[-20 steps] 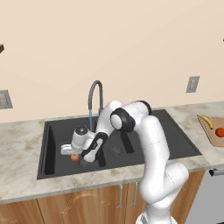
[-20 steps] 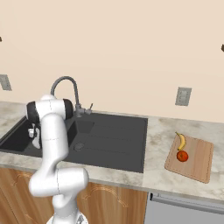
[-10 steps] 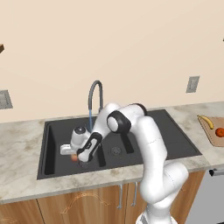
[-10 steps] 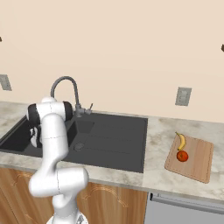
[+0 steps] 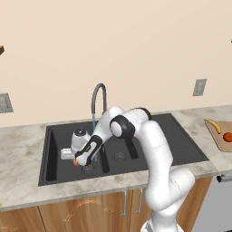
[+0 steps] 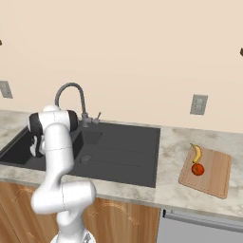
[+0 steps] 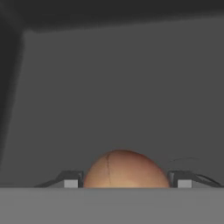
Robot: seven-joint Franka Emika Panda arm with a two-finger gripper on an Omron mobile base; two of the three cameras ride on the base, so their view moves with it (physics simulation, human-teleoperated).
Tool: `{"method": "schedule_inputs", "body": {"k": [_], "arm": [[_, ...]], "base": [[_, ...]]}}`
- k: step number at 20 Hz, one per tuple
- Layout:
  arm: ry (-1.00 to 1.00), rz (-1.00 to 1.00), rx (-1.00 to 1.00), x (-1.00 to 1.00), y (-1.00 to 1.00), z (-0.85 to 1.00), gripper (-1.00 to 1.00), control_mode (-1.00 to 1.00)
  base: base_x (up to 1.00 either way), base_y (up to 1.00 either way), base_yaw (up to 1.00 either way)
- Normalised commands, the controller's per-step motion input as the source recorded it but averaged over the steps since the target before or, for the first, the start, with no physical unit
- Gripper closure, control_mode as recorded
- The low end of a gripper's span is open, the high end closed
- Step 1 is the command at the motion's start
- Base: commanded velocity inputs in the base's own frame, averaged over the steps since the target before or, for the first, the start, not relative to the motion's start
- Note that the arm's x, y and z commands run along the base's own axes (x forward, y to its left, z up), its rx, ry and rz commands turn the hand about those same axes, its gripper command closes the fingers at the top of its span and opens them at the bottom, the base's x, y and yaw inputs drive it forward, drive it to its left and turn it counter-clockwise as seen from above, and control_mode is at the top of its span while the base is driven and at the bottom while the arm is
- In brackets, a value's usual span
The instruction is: Pick the peach, apple, banana from the sink and place them on the cutting board to airdry. Then turn off the sink faucet.
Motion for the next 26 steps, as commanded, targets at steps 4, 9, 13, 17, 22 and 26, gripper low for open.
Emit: {"method": "schedule_inputs", "body": {"k": [4, 9, 13, 17, 22, 26], "arm": [[0.0, 0.0, 0.0, 0.0, 0.0, 0.55, 1.0, -1.0], [0.0, 0.01, 0.02, -0.06, 0.0, 0.86, 1.0, -1.0], [0.0, 0.02, 0.02, -0.06, 0.02, 0.95, 1.0, -1.0], [0.0, 0.03, 0.02, -0.12, 0.0, 0.97, 1.0, -1.0], [0.0, 0.03, 0.01, -0.07, 0.0, 0.87, 1.0, -1.0], [-0.06, 0.04, 0.0, -0.19, 0.0, 0.76, 1.0, -1.0]], "base": [[0.0, 0.0, 0.0], [0.0, 0.0, 0.0], [0.0, 0.0, 0.0], [0.0, 0.0, 0.0], [0.0, 0.0, 0.0], [0.0, 0.0, 0.0]]}}
